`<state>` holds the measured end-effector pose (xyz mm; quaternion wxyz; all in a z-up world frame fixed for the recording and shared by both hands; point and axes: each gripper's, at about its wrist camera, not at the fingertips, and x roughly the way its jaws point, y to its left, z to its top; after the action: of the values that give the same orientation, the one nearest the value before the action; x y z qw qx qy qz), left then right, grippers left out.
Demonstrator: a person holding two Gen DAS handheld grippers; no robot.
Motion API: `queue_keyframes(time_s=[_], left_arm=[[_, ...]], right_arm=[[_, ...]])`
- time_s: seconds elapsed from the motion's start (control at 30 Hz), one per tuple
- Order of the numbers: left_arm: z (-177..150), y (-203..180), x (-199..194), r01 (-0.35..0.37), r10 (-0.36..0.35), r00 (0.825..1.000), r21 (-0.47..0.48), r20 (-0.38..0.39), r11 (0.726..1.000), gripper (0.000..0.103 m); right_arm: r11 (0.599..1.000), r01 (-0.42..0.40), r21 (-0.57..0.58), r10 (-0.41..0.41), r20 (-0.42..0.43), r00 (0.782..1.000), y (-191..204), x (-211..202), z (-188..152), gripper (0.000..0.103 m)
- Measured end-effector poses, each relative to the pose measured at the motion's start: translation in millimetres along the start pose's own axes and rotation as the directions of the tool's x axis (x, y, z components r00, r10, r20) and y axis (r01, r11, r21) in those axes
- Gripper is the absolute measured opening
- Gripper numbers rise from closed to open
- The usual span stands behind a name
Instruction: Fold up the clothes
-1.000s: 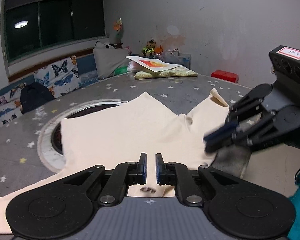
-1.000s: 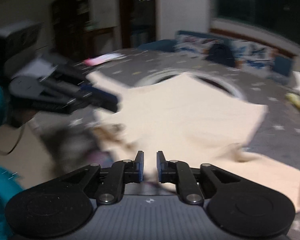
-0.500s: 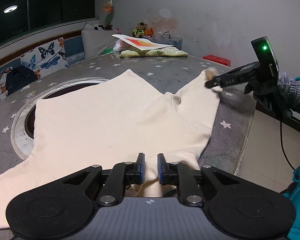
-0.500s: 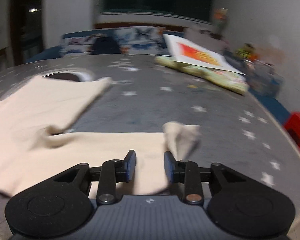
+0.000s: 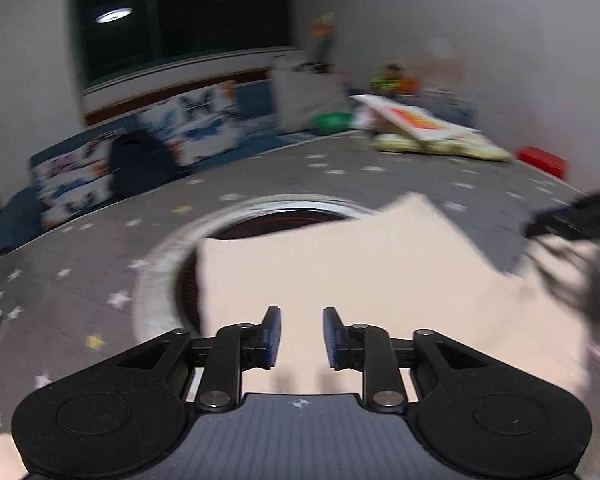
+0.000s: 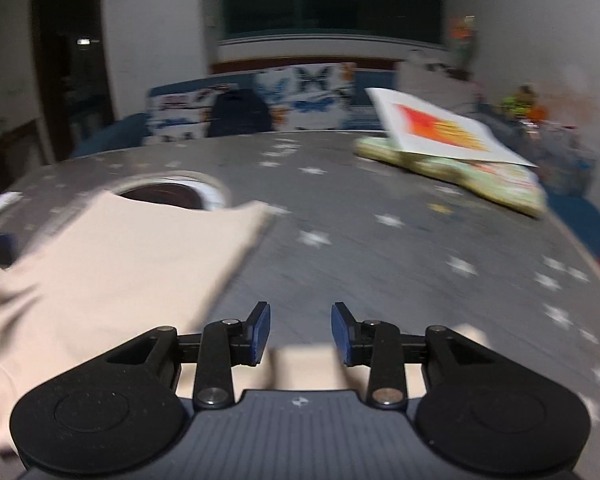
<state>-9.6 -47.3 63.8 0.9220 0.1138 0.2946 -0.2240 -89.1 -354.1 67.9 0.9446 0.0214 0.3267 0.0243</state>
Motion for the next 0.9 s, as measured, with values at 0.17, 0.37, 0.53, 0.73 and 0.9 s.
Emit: queue_keyframes(time_s=[0.17,0.37,0.53,0.73,0.9], left_arm=[[17.6,35.3,52.3,-0.131,0.128,0.991,-0.056,-0.048,0.990,0.046],[32.8,50.9,95.9,-0.145,0.140,0.987,-0.058,-0.079,0.988,0.051],[37.6,54.2,122.1,-0.155,0.148,0.983,-0.063,-0.109,0.986,0.051],[36.0,57.4,133.8,-0.128,0.117,0.987,-0.098,-0.114,0.987,0.023],[33.5,59.6,129.0,-0.142,0.133,0.987,-0.097,-0.094,0.985,0.004]], right_arm=[[0.998,-0.061,-0.030,0.060,-0.031,0.998,18.5,41.4,29.2,0.034],[0.997,-0.070,-0.024,0.068,-0.080,0.994,25.6,81.0,46.5,0.034],[0.998,-0.062,-0.019,0.060,-0.103,0.993,25.0,102.0,50.7,0.034],[0.996,-0.069,-0.055,0.063,-0.100,0.993,30.5,110.8,56.2,0.014],[0.991,-0.071,-0.113,0.062,-0.081,0.995,43.1,116.9,64.3,0.007]])
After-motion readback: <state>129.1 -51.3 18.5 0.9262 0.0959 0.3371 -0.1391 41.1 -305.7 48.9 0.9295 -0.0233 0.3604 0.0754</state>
